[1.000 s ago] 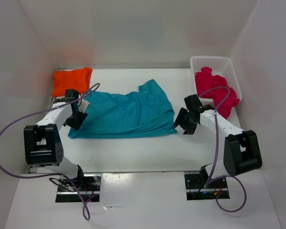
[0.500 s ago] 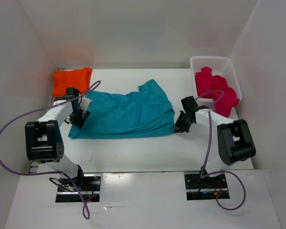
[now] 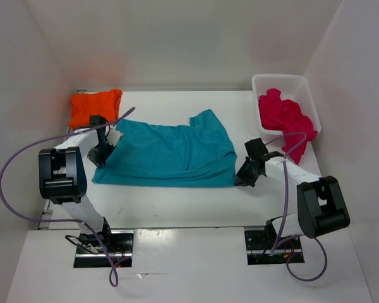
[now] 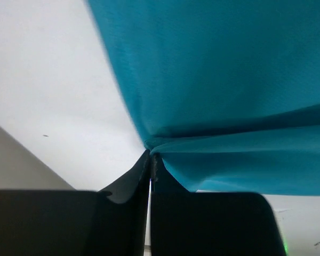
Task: Fold and stack the t-shirts
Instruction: Fold the flattened tshirt in 1/3 of the way
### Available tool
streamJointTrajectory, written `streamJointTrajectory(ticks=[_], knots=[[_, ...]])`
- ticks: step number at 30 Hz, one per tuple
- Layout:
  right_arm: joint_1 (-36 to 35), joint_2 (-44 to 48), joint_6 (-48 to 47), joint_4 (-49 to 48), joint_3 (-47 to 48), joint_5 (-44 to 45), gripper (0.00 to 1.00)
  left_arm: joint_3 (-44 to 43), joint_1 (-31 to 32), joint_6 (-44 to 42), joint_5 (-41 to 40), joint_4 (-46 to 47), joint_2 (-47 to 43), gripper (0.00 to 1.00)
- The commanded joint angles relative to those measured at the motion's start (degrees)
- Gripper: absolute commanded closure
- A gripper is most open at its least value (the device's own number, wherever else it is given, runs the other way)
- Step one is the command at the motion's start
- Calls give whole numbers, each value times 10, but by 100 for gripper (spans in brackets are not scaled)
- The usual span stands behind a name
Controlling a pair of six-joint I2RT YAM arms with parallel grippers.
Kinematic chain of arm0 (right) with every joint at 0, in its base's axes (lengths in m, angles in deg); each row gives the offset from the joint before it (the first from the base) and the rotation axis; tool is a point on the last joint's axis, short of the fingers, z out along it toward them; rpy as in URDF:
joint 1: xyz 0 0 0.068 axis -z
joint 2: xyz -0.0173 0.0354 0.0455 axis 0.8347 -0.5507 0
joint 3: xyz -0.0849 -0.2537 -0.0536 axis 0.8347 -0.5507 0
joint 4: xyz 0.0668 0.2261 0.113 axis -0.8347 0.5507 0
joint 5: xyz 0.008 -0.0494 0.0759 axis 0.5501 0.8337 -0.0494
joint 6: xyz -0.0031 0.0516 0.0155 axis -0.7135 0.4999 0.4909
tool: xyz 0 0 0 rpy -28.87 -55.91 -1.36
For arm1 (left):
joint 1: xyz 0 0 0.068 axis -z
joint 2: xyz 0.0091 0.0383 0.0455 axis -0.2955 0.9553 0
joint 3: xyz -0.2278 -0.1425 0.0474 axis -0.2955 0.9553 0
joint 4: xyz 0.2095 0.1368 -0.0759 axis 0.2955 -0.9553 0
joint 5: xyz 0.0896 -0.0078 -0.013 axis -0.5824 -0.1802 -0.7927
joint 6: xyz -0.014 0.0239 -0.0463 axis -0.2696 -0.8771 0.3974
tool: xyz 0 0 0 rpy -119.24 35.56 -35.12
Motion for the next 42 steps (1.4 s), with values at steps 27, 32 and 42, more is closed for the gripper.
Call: streamJointTrajectory(ticks=[27, 32, 42], knots=[[-68, 116, 98, 129, 38, 91, 30, -289, 141, -14, 129, -76, -63, 15], [-68, 150, 111, 117, 22, 96, 32, -274, 332, -25, 204, -72, 3, 21], [-68, 150, 116, 104, 10, 96, 37, -255, 441, 38, 298, 29, 94, 45]])
